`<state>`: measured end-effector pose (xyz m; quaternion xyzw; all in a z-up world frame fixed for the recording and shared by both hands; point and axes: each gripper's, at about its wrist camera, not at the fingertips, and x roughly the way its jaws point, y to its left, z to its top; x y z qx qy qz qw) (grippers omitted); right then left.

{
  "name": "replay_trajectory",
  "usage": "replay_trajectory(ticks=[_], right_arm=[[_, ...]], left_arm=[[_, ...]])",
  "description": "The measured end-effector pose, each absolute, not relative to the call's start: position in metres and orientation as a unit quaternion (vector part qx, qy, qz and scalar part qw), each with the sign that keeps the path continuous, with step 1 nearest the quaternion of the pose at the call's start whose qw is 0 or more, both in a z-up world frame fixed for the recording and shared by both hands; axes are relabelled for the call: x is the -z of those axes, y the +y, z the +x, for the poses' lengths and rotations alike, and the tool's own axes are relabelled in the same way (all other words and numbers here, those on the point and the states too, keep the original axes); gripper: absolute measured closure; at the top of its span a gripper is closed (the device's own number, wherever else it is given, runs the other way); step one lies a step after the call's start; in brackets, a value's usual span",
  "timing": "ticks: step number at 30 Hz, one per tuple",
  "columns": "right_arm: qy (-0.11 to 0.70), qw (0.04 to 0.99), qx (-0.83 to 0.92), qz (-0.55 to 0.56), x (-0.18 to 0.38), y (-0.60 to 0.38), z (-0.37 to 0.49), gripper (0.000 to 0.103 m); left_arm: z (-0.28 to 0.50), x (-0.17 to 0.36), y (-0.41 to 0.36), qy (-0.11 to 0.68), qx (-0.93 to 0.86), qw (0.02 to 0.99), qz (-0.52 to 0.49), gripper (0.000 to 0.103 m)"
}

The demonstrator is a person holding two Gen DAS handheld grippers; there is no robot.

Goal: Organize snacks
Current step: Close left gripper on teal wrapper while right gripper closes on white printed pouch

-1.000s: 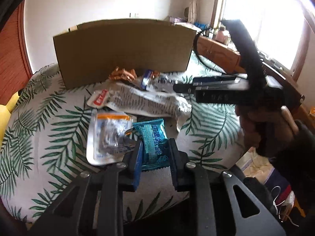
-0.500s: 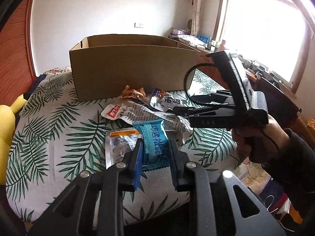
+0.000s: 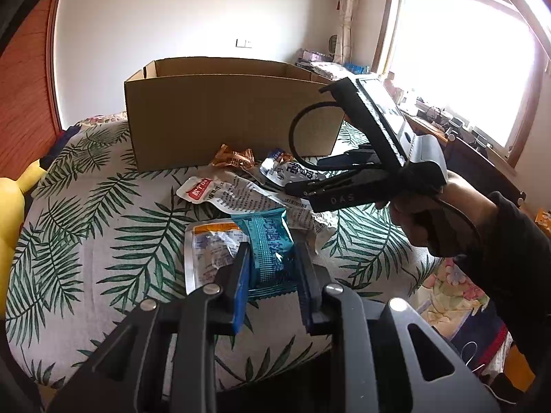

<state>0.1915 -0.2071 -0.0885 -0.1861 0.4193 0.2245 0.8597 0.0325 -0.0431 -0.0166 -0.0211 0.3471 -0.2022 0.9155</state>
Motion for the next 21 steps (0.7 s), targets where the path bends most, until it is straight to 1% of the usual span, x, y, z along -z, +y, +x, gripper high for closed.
replay_trajectory(ticks=[4, 8, 14, 15, 16, 18, 19, 21], right_arm=[[0.425, 0.856, -0.239, -0.169, 0.090, -0.204, 0.201, 0.026], [0.429, 0.856, -0.243, -0.154, 0.093, -0.207, 0.206, 0.021], [0.417, 0.864, -0.242, -0.146, 0.093, -0.213, 0.200, 0.022], [0.416, 0.864, -0.242, -0.146, 0.091, -0.217, 0.198, 0.023], [0.415, 0.864, -0.246, -0.145, 0.090, -0.217, 0.197, 0.027], [0.412, 0.864, -0.251, -0.143, 0.089, -0.218, 0.193, 0.036], [0.412, 0.864, -0.254, -0.142, 0.089, -0.216, 0.190, 0.044], [0.414, 0.863, -0.249, -0.146, 0.089, -0.214, 0.184, 0.045]], left_arm=[[0.032, 0.017, -0.043, 0.348, 0.202, 0.915, -0.022, 0.080], [0.032, 0.017, -0.042, 0.348, 0.202, 0.915, -0.022, 0.080], [0.032, 0.019, -0.041, 0.350, 0.200, 0.915, -0.026, 0.080], [0.033, 0.019, -0.042, 0.351, 0.200, 0.915, -0.026, 0.080], [0.033, 0.019, -0.042, 0.350, 0.200, 0.915, -0.025, 0.080], [0.033, 0.018, -0.043, 0.349, 0.201, 0.915, -0.024, 0.080], [0.033, 0.018, -0.043, 0.349, 0.201, 0.915, -0.023, 0.080], [0.033, 0.017, -0.043, 0.348, 0.201, 0.916, -0.023, 0.080]])
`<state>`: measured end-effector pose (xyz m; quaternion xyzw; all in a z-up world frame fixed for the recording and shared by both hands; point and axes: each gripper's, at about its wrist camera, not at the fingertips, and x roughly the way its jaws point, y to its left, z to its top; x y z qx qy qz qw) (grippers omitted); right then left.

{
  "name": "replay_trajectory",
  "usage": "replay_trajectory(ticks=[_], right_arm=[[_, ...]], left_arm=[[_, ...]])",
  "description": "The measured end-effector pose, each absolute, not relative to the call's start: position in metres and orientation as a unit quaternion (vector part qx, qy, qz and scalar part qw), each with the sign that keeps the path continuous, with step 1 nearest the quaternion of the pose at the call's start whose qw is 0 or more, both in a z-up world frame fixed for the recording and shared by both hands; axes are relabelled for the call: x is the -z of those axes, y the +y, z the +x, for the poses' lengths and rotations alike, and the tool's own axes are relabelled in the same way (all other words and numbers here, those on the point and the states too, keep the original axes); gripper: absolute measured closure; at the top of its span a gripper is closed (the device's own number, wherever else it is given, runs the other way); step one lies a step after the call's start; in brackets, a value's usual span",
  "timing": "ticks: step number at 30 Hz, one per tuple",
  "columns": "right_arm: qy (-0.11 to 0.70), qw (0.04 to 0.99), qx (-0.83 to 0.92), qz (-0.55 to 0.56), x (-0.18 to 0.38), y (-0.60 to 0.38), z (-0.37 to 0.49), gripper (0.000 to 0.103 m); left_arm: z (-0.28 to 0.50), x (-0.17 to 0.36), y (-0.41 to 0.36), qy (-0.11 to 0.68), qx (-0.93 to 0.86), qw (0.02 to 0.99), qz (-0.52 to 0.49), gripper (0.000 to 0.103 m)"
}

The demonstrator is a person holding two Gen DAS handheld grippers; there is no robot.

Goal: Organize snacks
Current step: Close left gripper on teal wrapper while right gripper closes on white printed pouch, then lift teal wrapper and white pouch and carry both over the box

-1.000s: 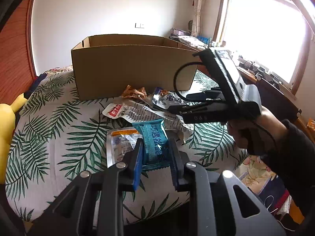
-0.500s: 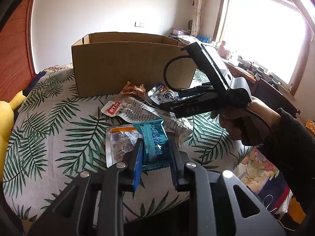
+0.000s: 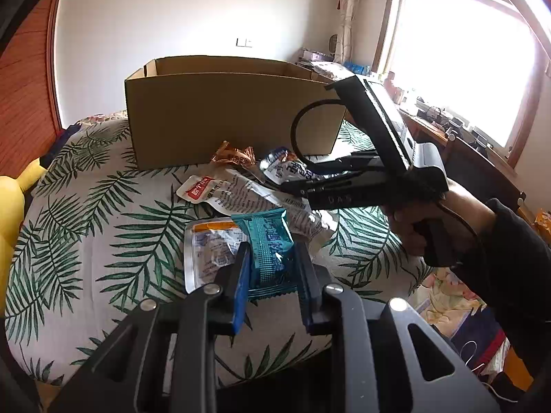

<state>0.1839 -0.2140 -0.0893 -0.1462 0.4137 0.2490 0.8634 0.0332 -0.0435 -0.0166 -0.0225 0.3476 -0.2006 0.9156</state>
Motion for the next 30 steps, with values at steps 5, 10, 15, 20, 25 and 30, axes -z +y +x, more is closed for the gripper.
replay_trajectory(ticks=[5, 10, 15, 20, 25, 30], right_arm=[[0.410, 0.865, -0.248, -0.145, 0.088, -0.219, 0.172, 0.046], [0.404, 0.874, -0.241, -0.119, 0.088, -0.233, 0.164, 0.046], [0.392, 0.882, -0.235, -0.113, 0.086, -0.241, 0.151, 0.046], [0.375, 0.893, -0.231, -0.098, 0.080, -0.250, 0.139, 0.046], [0.357, 0.902, -0.230, -0.074, 0.074, -0.257, 0.127, 0.046], [0.344, 0.910, -0.224, -0.057, 0.069, -0.268, 0.114, 0.046]], left_arm=[[0.034, 0.017, -0.043, 0.346, 0.199, 0.916, -0.023, 0.080], [0.036, 0.018, -0.045, 0.348, 0.197, 0.916, -0.023, 0.080], [0.039, 0.017, -0.049, 0.347, 0.197, 0.917, -0.022, 0.080], [0.041, 0.017, -0.050, 0.345, 0.195, 0.918, -0.024, 0.080], [0.042, 0.016, -0.050, 0.344, 0.192, 0.919, -0.021, 0.080], [0.044, 0.013, -0.048, 0.340, 0.189, 0.921, -0.021, 0.080]])
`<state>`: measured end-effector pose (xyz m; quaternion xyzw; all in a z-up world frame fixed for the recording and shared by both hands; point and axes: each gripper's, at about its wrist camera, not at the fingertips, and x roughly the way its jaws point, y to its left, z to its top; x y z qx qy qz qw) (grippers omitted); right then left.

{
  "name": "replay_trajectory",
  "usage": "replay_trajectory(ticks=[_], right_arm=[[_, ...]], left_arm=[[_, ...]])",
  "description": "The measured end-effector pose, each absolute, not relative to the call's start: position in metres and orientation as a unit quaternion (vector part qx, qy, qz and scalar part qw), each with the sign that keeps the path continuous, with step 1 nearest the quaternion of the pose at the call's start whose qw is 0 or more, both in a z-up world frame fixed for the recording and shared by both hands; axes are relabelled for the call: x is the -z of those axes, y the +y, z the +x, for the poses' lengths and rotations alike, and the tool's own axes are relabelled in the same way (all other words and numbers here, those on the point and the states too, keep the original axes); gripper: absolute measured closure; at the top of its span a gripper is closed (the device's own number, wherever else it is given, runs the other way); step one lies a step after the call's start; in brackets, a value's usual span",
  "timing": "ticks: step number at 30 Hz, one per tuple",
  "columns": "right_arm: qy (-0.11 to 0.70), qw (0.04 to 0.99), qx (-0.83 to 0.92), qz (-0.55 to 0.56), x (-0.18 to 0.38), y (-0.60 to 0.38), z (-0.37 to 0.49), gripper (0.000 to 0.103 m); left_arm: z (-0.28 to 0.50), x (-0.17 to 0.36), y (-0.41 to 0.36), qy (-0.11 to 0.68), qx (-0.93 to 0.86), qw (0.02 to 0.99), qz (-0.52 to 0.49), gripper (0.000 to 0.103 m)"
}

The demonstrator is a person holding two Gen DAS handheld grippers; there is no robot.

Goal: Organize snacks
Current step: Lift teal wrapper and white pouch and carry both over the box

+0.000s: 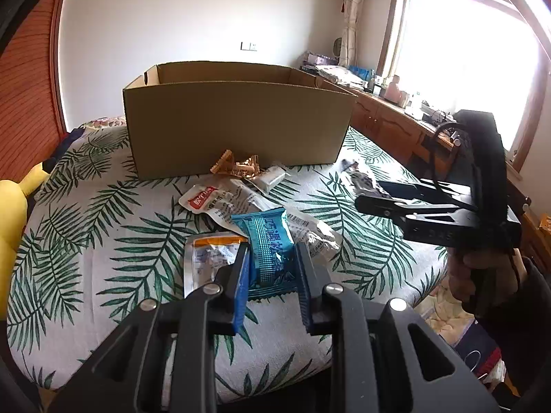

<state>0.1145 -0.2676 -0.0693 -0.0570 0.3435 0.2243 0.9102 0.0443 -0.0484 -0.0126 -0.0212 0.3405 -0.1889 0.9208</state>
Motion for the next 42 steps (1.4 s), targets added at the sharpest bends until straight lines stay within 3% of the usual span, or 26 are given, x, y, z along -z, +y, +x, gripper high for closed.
replay_trajectory(ticks=[22, 42], right_arm=[[0.281, 0.934, -0.216, -0.050, 0.006, -0.282, 0.092, 0.045], [0.250, 0.939, -0.237, -0.019, -0.022, -0.269, 0.139, 0.045]], left_arm=[[0.084, -0.045, -0.042, 0.287, 0.177, 0.941, -0.005, 0.080], [0.146, -0.073, -0.045, 0.264, 0.186, 0.946, -0.006, 0.080]])
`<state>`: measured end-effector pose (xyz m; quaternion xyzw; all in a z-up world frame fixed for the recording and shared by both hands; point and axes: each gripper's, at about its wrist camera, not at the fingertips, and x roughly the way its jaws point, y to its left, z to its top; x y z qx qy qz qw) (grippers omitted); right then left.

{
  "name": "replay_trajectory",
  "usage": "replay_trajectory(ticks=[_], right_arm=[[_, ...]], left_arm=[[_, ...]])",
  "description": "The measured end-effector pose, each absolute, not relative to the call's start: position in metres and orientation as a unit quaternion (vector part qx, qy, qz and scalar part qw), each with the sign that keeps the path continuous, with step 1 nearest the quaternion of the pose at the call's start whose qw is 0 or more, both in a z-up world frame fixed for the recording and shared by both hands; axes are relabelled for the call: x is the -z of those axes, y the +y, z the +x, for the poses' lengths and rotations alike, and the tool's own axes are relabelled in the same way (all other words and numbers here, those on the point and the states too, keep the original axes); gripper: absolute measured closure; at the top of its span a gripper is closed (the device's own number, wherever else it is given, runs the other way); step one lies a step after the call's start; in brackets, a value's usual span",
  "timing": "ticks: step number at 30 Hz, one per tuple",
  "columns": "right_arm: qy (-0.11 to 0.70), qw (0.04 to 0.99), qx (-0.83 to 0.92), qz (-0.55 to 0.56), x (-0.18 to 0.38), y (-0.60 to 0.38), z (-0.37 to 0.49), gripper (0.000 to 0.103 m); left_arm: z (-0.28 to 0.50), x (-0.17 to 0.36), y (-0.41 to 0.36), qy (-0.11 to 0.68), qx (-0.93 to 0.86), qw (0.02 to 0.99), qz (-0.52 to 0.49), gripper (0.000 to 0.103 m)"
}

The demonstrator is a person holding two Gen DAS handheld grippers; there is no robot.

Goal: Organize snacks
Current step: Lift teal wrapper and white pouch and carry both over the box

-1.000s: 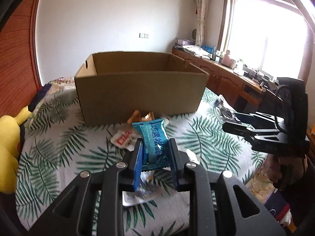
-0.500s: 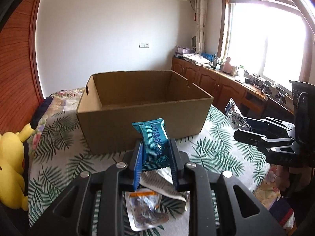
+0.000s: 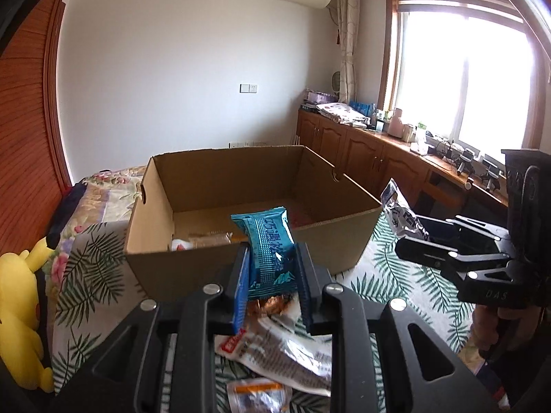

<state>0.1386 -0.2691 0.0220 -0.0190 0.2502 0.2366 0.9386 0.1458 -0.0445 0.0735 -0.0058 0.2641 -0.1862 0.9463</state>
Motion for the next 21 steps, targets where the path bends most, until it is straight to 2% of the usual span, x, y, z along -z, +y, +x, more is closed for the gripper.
replay_trajectory(ticks=[21], right_arm=[[0.243, 0.939, -0.244, -0.005, -0.026, -0.250, 0.222, 0.045]], left_arm=[[0.235, -0.064, -0.030, 0.265, 0.176, 0.948, -0.014, 0.080]])
